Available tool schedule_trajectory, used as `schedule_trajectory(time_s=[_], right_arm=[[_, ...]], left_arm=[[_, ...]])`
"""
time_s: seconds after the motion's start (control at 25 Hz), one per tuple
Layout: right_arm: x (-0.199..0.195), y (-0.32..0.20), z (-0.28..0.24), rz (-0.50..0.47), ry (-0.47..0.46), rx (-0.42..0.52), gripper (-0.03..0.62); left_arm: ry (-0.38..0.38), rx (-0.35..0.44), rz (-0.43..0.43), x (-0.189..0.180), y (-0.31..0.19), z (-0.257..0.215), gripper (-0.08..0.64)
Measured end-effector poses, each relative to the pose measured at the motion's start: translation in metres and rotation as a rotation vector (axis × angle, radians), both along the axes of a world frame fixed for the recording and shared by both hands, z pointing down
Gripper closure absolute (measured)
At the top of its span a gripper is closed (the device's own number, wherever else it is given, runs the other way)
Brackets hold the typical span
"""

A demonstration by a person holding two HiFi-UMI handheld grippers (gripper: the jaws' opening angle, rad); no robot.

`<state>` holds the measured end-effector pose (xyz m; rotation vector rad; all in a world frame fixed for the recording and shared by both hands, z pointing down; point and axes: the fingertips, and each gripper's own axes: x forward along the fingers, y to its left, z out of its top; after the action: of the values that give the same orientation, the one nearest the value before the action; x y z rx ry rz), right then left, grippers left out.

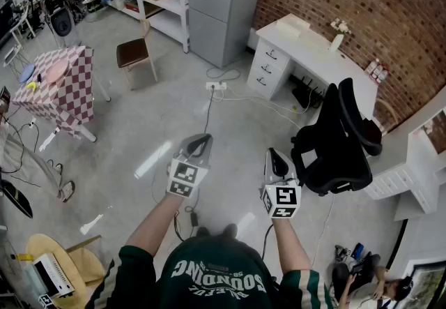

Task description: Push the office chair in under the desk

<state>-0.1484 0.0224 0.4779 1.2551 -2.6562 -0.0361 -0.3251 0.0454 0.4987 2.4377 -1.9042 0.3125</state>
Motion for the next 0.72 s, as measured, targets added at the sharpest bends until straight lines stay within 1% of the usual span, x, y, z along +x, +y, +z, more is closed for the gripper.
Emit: schedule_trajectory(time_s=[0.2,0.44,0.56,0.72], right_arm=[[-0.004,0.008,-0.001,-0.001,-0.018,0.004,0.591],[0.002,0.017,0.002,0.052,-0.008,0.023,0.591],[0.013,0.019,0.002,0.088,0.001,0.026,0.591],[0.037,0.02,0.003,0.138,0.004,0.023,0.591]], left_arm=[[0.012,0.003,-0.006,-0.006,0.006,-0.001,0.552],[0.024,-0.008,0.021,-0.009,0.008,0.01,0.552],[0.027,-0.008,0.054,0.001,0.003,0.012,0.552],[0.022,-0.006,0.111,0.026,-0.004,0.018,0.552]])
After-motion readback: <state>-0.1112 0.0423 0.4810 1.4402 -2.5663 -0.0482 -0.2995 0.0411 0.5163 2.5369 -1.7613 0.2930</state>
